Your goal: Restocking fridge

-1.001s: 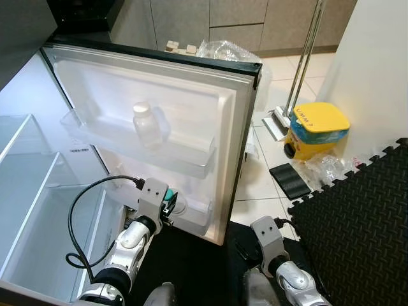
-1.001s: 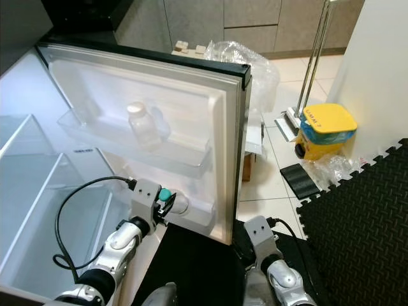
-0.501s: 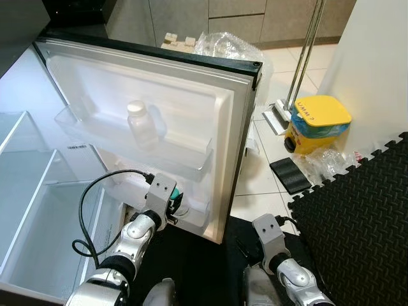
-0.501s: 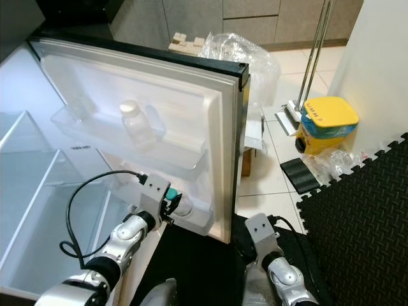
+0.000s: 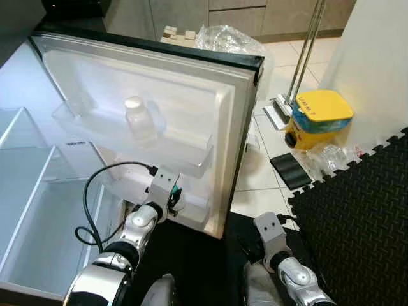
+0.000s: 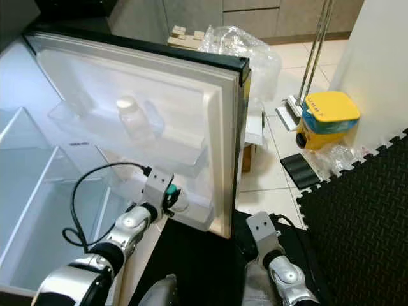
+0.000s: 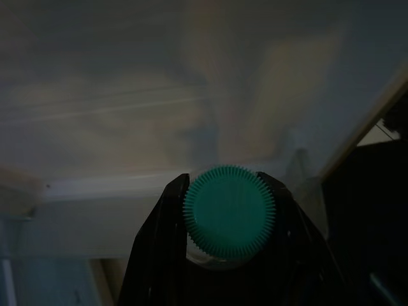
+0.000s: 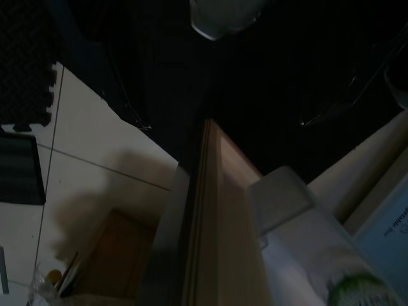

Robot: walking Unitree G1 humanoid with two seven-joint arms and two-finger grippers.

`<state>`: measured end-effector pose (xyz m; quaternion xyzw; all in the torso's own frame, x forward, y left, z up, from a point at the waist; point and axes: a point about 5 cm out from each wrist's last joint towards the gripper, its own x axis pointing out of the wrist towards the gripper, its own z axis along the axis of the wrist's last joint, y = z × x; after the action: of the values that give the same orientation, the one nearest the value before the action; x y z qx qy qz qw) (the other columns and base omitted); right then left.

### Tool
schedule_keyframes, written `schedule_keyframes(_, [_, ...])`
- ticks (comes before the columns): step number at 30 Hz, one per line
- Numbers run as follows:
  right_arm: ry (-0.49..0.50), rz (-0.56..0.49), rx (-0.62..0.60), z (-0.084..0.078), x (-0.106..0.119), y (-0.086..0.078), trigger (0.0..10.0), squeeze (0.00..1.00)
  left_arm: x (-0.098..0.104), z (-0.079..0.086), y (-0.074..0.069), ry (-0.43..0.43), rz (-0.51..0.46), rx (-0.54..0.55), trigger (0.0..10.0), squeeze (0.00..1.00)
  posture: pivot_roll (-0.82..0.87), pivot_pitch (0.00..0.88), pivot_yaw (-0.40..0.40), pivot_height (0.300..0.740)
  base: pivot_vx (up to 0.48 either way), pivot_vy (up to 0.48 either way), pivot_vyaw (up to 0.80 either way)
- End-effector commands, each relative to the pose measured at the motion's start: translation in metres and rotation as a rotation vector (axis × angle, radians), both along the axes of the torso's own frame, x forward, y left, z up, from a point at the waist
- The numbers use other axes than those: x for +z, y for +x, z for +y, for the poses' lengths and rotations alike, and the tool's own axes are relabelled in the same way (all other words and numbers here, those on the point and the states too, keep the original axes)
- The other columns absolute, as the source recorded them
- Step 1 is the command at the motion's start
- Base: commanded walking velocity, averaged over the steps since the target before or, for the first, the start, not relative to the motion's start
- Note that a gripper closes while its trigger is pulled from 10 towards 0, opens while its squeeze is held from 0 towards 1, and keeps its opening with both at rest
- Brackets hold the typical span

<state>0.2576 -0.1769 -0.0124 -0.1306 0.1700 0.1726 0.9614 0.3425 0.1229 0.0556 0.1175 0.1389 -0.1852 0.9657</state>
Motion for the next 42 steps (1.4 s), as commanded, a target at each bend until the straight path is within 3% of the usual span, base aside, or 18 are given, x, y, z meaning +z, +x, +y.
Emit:
schedule_keyframes(1, [0.002,0.012,-0.003,0.0,-0.003,-0.004,10.0,0.0,-0.008,0.021,-0.003,0.062,0.04,0.06,10.0,0.0,-0.09,0.225,0.096,0.646,0.0,0.0,0.0])
schedule_keyframes(9, [0.0,0.013,-0.012,-0.002,-0.004,-0.006,10.0,0.0,-0.003,0.03,0.001,0.084,0.034,0.103,10.0,0.0,-0.11,0.225,0.106,0.646,0.0,0.0,0.0])
schedule_keyframes(20, [-0.003,0.018,-0.014,-0.004,-0.006,-0.009,10.0,0.0,-0.011,0.022,-0.003,0.005,0.084,0.118,10.0,0.0,-0.11,0.226,0.107,0.646,0.0,0.0,0.0])
schedule_keyframes(37, [-0.003,0.021,-0.016,-0.003,-0.008,-0.012,10.0,0.0,-0.021,0.017,-0.01,0.008,0.128,0.106,10.0,0.0,-0.12,0.232,0.116,0.646,0.0,0.0,0.0])
schedule_keyframes(38, [-0.003,0.021,-0.017,-0.003,-0.008,-0.012,10.0,0.0,-0.021,0.017,-0.01,0.003,0.128,0.108,10.0,0.43,-0.12,0.231,0.114,0.646,0.0,0.0,0.0])
schedule_keyframes(41, [-0.003,0.022,-0.017,-0.003,-0.008,-0.013,10.0,0.0,-0.02,0.017,-0.01,0.0,0.128,0.11,10.0,0.43,-0.12,0.231,0.114,0.646,0.0,0.0,0.0])
schedule_keyframes(42, [-0.003,0.022,-0.016,-0.003,-0.008,-0.012,10.0,0.0,-0.02,0.017,-0.01,-0.002,0.128,0.112,10.0,0.64,-0.12,0.23,0.113,0.646,0.0,0.0,0.0])
